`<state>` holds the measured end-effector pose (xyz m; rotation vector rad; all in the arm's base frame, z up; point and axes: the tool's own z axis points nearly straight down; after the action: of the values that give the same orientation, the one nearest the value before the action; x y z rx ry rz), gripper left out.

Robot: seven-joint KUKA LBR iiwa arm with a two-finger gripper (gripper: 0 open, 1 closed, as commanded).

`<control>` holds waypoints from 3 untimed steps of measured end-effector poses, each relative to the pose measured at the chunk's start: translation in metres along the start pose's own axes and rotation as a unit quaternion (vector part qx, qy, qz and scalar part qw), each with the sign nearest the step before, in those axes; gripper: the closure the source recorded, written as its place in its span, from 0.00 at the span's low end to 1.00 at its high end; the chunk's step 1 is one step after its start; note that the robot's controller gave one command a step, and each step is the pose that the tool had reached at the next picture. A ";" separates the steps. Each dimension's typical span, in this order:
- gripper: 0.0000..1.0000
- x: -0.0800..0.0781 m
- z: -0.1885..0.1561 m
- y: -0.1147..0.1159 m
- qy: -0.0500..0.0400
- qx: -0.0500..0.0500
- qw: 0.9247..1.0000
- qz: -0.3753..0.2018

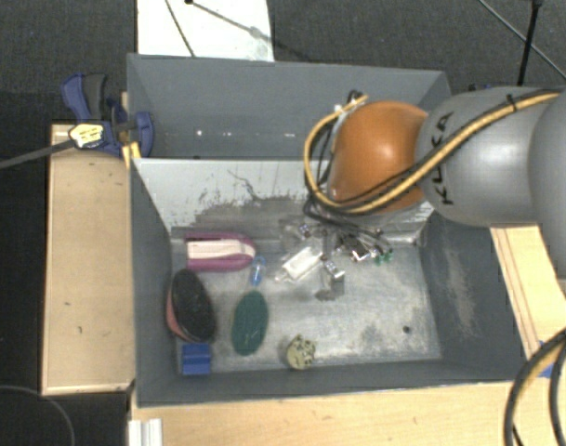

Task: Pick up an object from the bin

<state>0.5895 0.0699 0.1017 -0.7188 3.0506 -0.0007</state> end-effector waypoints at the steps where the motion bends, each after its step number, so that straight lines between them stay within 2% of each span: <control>1: 0.00 0.005 -0.002 -0.015 0.000 0.000 1.000 0.006; 2: 0.00 0.005 0.033 -0.014 0.004 -0.002 1.000 -0.016; 3: 0.00 0.004 0.032 -0.014 0.003 -0.002 1.000 -0.012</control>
Offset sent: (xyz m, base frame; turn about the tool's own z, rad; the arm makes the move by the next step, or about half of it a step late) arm 0.0009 -0.0147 0.0012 0.0061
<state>0.5922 0.0554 0.0695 -0.7577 3.0474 0.0032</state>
